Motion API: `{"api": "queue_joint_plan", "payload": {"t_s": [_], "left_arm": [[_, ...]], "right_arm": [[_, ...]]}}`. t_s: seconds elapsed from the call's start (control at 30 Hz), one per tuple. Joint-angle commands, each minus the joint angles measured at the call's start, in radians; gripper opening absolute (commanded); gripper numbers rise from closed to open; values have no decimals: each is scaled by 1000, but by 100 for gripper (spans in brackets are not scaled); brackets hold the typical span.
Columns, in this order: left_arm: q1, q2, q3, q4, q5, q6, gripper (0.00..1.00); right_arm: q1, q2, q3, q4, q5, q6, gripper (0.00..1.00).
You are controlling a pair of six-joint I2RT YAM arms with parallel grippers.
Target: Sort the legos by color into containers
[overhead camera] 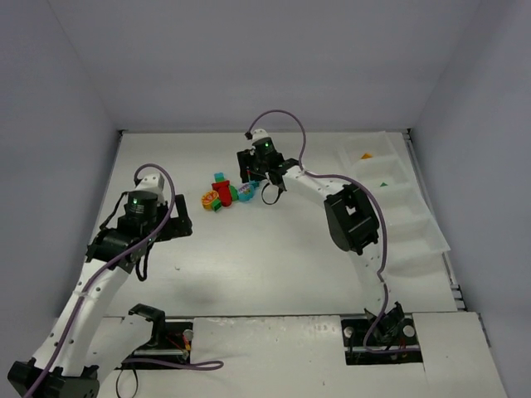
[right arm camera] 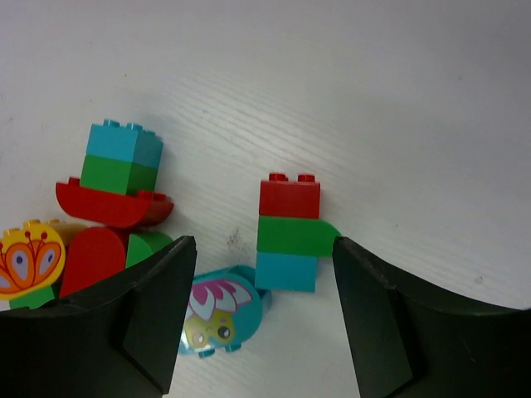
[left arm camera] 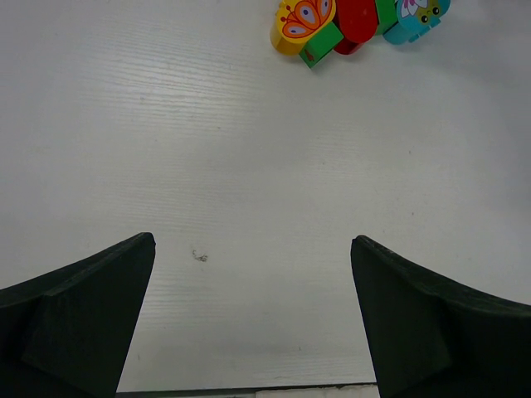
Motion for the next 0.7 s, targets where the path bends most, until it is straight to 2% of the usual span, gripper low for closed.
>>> {"api": "queue_joint_plan", "payload": {"t_s": [0.0,0.2,0.33,0.4,0.43,0.5,0.57,0.67], "left_arm": [[-5,-28,6,2,10,-24,97],[-5,-55,6,-15,10,-41,97],[-5,-60,7,-19,17,-46,97],[-5,-60,7,-19,19,-47,97],[-5,-59,9,-18,20,-47,97],[-5,-57,9,-16,26,-47,97],[-5,-54,10,-15,31,-46,97],[-7,-49,14,-10,37,-46,97]], "right_arm": [[6,19,96,41,51,10,64],[4,114,188,42,188,-51,63],[-5,142,219,41,185,-72,57],[-8,141,212,39,180,-76,50],[-11,133,203,38,179,-73,43],[-16,106,161,34,177,-61,34],[-20,73,114,36,191,-33,17],[-22,-12,-11,34,263,28,2]]}}
